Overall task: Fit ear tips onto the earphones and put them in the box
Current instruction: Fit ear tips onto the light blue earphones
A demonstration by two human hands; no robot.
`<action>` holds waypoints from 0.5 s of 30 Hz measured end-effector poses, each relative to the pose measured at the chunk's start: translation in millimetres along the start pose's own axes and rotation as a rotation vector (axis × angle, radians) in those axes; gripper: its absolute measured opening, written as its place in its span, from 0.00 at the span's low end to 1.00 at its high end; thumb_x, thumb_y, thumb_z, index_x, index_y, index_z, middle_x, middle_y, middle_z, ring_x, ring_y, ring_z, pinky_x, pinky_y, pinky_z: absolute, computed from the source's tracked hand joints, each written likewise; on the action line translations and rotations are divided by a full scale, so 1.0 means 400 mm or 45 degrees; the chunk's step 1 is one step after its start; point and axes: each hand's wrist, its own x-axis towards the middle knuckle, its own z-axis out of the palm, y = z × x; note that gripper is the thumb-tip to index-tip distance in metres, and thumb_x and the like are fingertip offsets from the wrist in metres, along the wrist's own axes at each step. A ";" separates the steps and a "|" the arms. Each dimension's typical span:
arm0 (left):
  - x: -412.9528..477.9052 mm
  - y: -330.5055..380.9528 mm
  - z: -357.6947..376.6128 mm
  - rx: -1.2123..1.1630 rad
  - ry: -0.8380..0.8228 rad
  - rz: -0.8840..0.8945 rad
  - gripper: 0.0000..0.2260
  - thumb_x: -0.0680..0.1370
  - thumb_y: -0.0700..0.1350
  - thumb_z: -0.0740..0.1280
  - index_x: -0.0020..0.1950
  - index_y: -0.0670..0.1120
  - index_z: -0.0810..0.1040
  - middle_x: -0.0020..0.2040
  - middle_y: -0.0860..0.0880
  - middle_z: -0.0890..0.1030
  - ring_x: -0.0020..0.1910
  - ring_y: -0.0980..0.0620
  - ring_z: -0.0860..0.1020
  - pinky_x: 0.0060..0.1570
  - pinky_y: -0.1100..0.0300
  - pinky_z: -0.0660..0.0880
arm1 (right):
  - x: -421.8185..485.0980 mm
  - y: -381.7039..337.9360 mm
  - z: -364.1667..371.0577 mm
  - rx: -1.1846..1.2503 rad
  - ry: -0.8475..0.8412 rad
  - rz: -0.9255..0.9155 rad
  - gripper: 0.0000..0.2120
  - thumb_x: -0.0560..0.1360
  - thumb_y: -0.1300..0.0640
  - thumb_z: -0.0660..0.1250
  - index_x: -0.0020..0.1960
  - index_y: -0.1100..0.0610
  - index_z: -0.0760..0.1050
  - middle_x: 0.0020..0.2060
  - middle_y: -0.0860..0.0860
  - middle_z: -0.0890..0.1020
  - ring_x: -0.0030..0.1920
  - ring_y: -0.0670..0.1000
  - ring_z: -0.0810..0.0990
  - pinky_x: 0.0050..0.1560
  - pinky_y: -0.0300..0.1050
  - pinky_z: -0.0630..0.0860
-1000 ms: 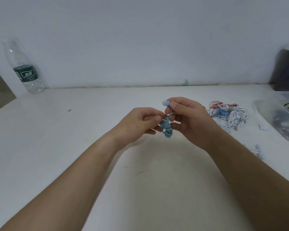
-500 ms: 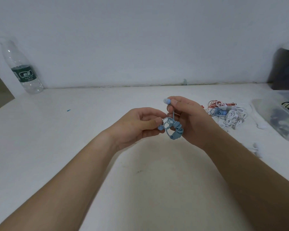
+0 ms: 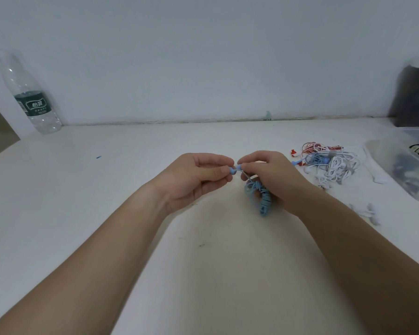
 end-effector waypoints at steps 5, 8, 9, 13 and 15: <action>-0.010 0.006 0.008 0.026 0.035 0.005 0.07 0.77 0.33 0.68 0.53 0.40 0.82 0.47 0.43 0.86 0.44 0.51 0.85 0.42 0.66 0.79 | 0.002 0.017 0.005 -0.802 0.214 -0.356 0.09 0.78 0.56 0.64 0.51 0.47 0.81 0.41 0.45 0.81 0.39 0.45 0.77 0.42 0.40 0.72; -0.010 0.009 0.013 0.068 0.136 0.045 0.03 0.77 0.36 0.70 0.49 0.41 0.82 0.46 0.45 0.87 0.43 0.53 0.85 0.40 0.68 0.79 | -0.005 0.009 0.018 -0.612 0.195 -0.563 0.10 0.78 0.59 0.64 0.53 0.48 0.81 0.47 0.44 0.81 0.43 0.47 0.78 0.46 0.40 0.73; -0.010 0.011 0.012 0.072 0.166 0.060 0.02 0.77 0.37 0.70 0.47 0.42 0.82 0.45 0.45 0.87 0.44 0.53 0.85 0.39 0.68 0.79 | -0.008 0.006 0.024 -0.493 0.116 -0.596 0.10 0.78 0.60 0.64 0.51 0.49 0.82 0.45 0.44 0.83 0.42 0.48 0.80 0.44 0.41 0.75; -0.011 0.015 0.009 0.068 0.236 0.104 0.02 0.77 0.39 0.71 0.46 0.42 0.83 0.43 0.46 0.86 0.43 0.55 0.85 0.37 0.70 0.78 | -0.018 0.013 0.045 -0.287 -0.057 -0.627 0.04 0.77 0.57 0.70 0.51 0.51 0.82 0.39 0.50 0.85 0.39 0.52 0.83 0.44 0.50 0.80; -0.012 0.018 0.009 0.045 0.246 0.116 0.03 0.78 0.40 0.70 0.46 0.42 0.84 0.44 0.46 0.87 0.44 0.55 0.85 0.37 0.70 0.78 | -0.016 0.015 0.049 -0.187 -0.043 -0.613 0.04 0.77 0.57 0.71 0.51 0.53 0.81 0.39 0.52 0.86 0.38 0.52 0.85 0.42 0.50 0.81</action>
